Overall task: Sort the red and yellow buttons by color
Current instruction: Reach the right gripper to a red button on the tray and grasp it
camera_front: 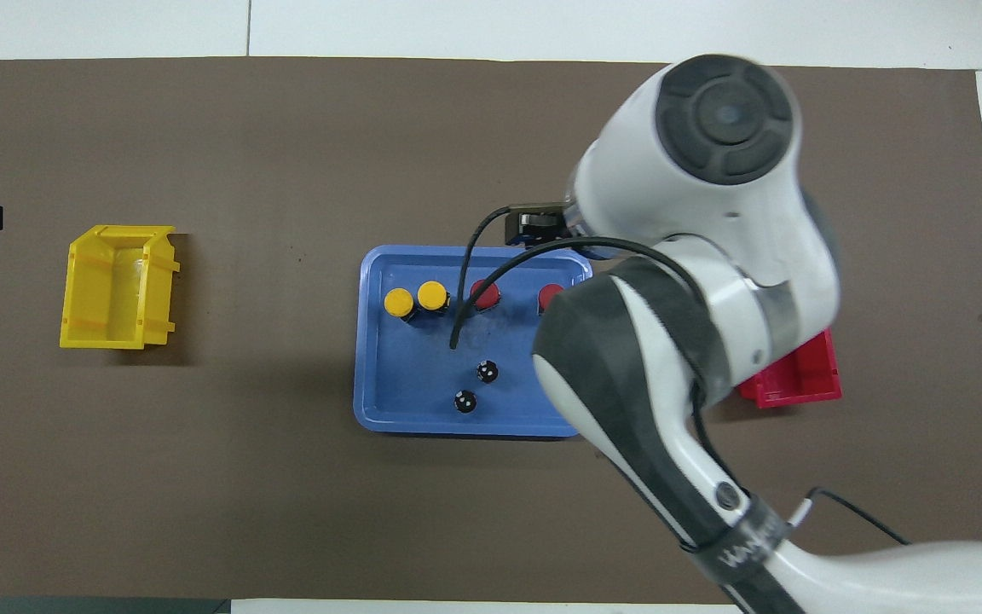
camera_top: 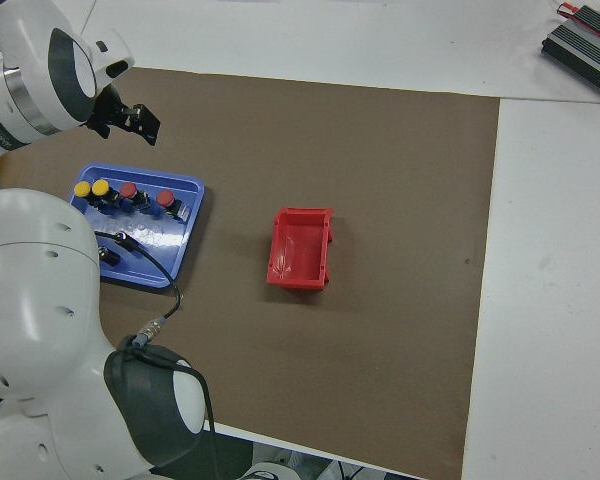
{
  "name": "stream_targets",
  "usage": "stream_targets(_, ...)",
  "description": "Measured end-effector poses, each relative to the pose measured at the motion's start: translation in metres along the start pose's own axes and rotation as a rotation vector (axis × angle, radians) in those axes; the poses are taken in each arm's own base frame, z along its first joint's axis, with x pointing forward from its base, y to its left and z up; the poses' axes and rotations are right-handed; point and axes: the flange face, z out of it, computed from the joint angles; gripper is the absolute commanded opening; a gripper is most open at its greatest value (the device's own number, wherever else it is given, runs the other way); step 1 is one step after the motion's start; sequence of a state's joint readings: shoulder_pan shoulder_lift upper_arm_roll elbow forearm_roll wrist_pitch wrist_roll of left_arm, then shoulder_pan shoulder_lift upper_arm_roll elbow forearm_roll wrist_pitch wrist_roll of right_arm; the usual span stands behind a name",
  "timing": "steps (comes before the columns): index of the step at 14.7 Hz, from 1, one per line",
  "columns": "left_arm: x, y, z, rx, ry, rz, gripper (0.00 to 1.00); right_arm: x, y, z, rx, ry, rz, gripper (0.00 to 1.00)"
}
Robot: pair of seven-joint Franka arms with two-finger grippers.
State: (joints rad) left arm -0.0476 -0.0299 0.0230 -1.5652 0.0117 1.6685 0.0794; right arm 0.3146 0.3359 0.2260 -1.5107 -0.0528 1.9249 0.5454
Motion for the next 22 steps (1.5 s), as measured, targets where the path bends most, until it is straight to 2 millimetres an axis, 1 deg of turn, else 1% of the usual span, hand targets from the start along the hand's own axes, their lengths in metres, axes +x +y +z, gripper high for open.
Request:
stream_targets(1, 0.0, -0.001, 0.001, 0.0, -0.002, -0.001, 1.0, 0.001, -0.002, 0.021, -0.009, -0.004, -0.008, 1.0)
stream_targets(4, 0.0, -0.005, 0.006, 0.0, -0.024, -0.009, 1.0, -0.004, 0.006, 0.076, -0.025, -0.012, -0.012, 1.0)
stream_targets(5, -0.004, -0.005, 0.009, -0.003, -0.059, -0.01, 1.0, -0.008, 0.008, 0.09, -0.032, -0.019, -0.015, 1.0)
stream_targets(6, -0.01, -0.005, 0.011, -0.007, -0.103, -0.011, 1.0, -0.013, 0.01, 0.101, -0.039, -0.032, -0.017, 0.97)
stream_targets(8, -0.017, -0.005, 0.014, -0.012, -0.161, -0.012, 1.0, -0.021, 0.014, 0.116, -0.049, -0.05, -0.02, 0.9)
stream_targets(11, -0.022, -0.005, 0.016, -0.015, -0.196, -0.012, 1.0, -0.027, 0.018, 0.125, -0.058, -0.065, -0.018, 0.76)
stream_targets(14, -0.023, -0.005, 0.017, -0.015, -0.206, -0.012, 1.0, -0.03, 0.019, 0.132, -0.055, -0.062, -0.02, 0.67)
stream_targets(15, -0.023, -0.004, 0.017, -0.015, -0.206, -0.011, 1.0, -0.031, 0.02, 0.135, -0.056, -0.064, -0.02, 0.6)
stream_targets(16, -0.022, -0.003, 0.017, -0.015, -0.204, -0.009, 1.0, -0.033, 0.021, 0.138, -0.057, -0.067, -0.021, 0.52)
stream_targets(17, -0.022, -0.001, 0.02, -0.015, -0.195, -0.005, 1.0, -0.034, 0.021, 0.14, -0.059, -0.07, -0.021, 0.41)
stream_targets(18, -0.021, 0.003, 0.027, -0.013, -0.174, 0.003, 1.0, -0.035, 0.022, 0.141, -0.06, -0.072, -0.021, 0.31)
stream_targets(19, -0.02, 0.012, 0.042, -0.012, -0.147, 0.014, 1.0, -0.035, 0.022, 0.141, -0.06, -0.072, -0.02, 0.23)
stream_targets(20, -0.021, 0.025, 0.06, -0.011, -0.128, 0.018, 1.0, -0.035, 0.022, 0.141, -0.06, -0.072, -0.019, 0.17)
stream_targets(21, -0.022, 0.043, 0.077, -0.01, -0.119, 0.014, 1.0, -0.034, 0.023, 0.141, -0.06, -0.072, -0.019, 0.16)
stream_targets(22, -0.021, 0.065, 0.093, -0.011, -0.112, 0.008, 0.99, -0.034, 0.023, 0.14, -0.06, -0.071, -0.017, 0.16)
